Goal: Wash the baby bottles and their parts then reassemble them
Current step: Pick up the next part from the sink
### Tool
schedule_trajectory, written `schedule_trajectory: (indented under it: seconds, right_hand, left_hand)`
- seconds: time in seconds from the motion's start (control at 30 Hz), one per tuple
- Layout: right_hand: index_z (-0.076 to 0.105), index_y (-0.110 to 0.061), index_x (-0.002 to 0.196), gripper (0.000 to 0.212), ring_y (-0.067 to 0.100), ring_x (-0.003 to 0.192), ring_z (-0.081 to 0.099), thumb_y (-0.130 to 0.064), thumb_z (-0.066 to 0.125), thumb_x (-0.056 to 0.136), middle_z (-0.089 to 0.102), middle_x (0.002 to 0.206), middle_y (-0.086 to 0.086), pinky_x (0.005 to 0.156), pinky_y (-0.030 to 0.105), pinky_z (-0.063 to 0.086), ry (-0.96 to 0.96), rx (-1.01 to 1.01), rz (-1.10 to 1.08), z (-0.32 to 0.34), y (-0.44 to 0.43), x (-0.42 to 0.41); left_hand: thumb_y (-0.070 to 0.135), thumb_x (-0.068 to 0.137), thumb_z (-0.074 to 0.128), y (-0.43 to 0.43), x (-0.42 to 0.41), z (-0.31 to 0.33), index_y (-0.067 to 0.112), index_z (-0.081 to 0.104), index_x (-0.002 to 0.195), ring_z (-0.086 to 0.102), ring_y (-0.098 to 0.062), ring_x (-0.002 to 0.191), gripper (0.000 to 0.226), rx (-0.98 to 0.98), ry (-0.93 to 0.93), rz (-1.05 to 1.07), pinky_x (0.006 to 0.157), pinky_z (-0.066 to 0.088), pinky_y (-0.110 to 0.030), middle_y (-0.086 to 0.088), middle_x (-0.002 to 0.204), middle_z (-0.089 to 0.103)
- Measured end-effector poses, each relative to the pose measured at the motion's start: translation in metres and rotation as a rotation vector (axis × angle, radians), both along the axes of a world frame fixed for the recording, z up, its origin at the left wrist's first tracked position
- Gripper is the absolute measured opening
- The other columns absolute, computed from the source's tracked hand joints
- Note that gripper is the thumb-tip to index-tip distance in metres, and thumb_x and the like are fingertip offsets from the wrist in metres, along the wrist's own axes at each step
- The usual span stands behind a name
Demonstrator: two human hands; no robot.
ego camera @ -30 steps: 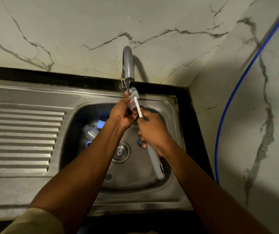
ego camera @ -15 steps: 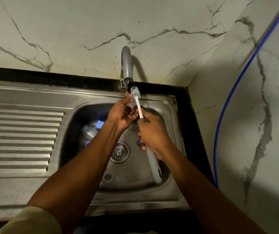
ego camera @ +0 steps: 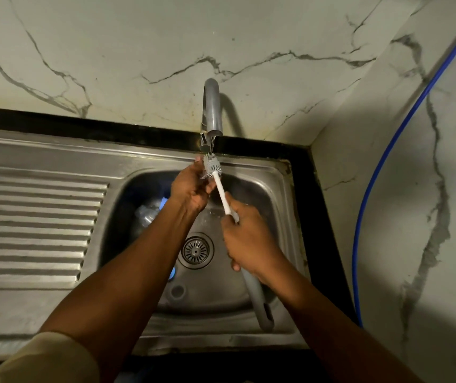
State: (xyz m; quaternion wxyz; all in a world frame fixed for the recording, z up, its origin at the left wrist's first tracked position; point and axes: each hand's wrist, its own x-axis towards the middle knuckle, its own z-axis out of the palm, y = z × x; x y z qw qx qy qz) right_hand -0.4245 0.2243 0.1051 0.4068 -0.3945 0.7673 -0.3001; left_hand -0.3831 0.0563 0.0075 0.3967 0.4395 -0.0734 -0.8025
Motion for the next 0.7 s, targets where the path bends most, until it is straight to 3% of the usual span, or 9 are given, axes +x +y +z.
schedule_trajectory:
  seconds: [0.1, 0.2, 0.3, 0.37, 0.5, 0.6, 0.7]
  right_hand:
    - [0.036, -0.039, 0.151, 0.054, 0.011, 0.048, 0.057, -0.02, 0.043, 0.102, 0.059, 0.084, 0.007, 0.039, 0.025, 0.048, 0.119, -0.032, 0.004, -0.003, -0.013, -0.003]
    - [0.042, -0.033, 0.149, 0.052, 0.028, 0.074, 0.068, -0.02, 0.045, 0.099, 0.068, 0.096, 0.013, 0.058, 0.041, 0.061, 0.199, -0.044, -0.004, -0.006, -0.024, -0.002]
    - [0.032, -0.039, 0.153, 0.056, 0.029, 0.087, 0.068, -0.023, 0.044, 0.1, 0.064, 0.107, 0.011, 0.074, 0.045, 0.061, 0.2, 0.019, 0.041, -0.011, -0.012, 0.01]
    - [0.026, -0.041, 0.154, 0.058, 0.023, 0.08, 0.064, -0.022, 0.042, 0.102, 0.06, 0.101, 0.007, 0.073, 0.041, 0.06, 0.186, 0.058, 0.065, -0.01, -0.004, 0.015]
    - [0.031, -0.036, 0.154, 0.057, 0.031, 0.081, 0.068, -0.021, 0.044, 0.1, 0.066, 0.099, 0.014, 0.07, 0.049, 0.06, 0.251, -0.021, 0.008, -0.015, -0.021, 0.002]
    - [0.037, -0.037, 0.151, 0.055, 0.035, 0.085, 0.067, -0.022, 0.044, 0.099, 0.067, 0.102, 0.015, 0.066, 0.048, 0.061, 0.197, -0.026, 0.032, -0.017, -0.018, -0.003]
    - [0.04, -0.041, 0.148, 0.054, 0.021, 0.064, 0.063, -0.019, 0.043, 0.099, 0.062, 0.093, 0.003, 0.044, 0.034, 0.055, 0.094, 0.021, 0.011, -0.025, -0.004, -0.01]
  left_hand:
    - [0.003, 0.097, 0.06, 0.007, -0.009, -0.003, -0.003, 0.069, 0.1, 0.065, -0.021, 0.062, 0.012, -0.078, -0.109, 0.088, 0.06, 0.056, -0.031, -0.014, 0.076, 0.072]
    - [-0.003, 0.093, 0.059, 0.012, -0.014, 0.004, -0.003, 0.069, 0.093, 0.065, -0.02, 0.058, 0.01, -0.106, -0.104, 0.081, 0.06, 0.057, -0.031, -0.016, 0.076, 0.068]
    - [0.001, 0.092, 0.063, -0.003, -0.006, 0.005, -0.006, 0.067, 0.099, 0.065, -0.025, 0.071, 0.011, -0.022, -0.025, 0.165, 0.082, 0.058, -0.044, -0.021, 0.09, 0.066]
    - [0.0, 0.09, 0.064, -0.008, -0.002, 0.004, -0.007, 0.066, 0.102, 0.066, -0.027, 0.077, 0.014, 0.007, -0.043, 0.173, 0.086, 0.059, -0.047, -0.022, 0.095, 0.066]
    - [-0.006, 0.094, 0.057, 0.007, -0.006, 0.013, -0.004, 0.066, 0.088, 0.065, -0.018, 0.06, 0.011, -0.131, -0.093, 0.023, 0.068, 0.055, -0.028, -0.013, 0.07, 0.069]
    - [-0.004, 0.094, 0.057, 0.008, 0.005, 0.014, -0.002, 0.07, 0.091, 0.064, -0.017, 0.066, 0.013, -0.189, -0.105, -0.004, 0.067, 0.053, -0.027, -0.013, 0.077, 0.071]
    - [-0.001, 0.096, 0.055, 0.01, 0.025, -0.006, -0.002, 0.069, 0.105, 0.07, -0.018, 0.075, 0.017, -0.149, -0.079, -0.087, 0.064, 0.057, -0.024, -0.017, 0.093, 0.074]
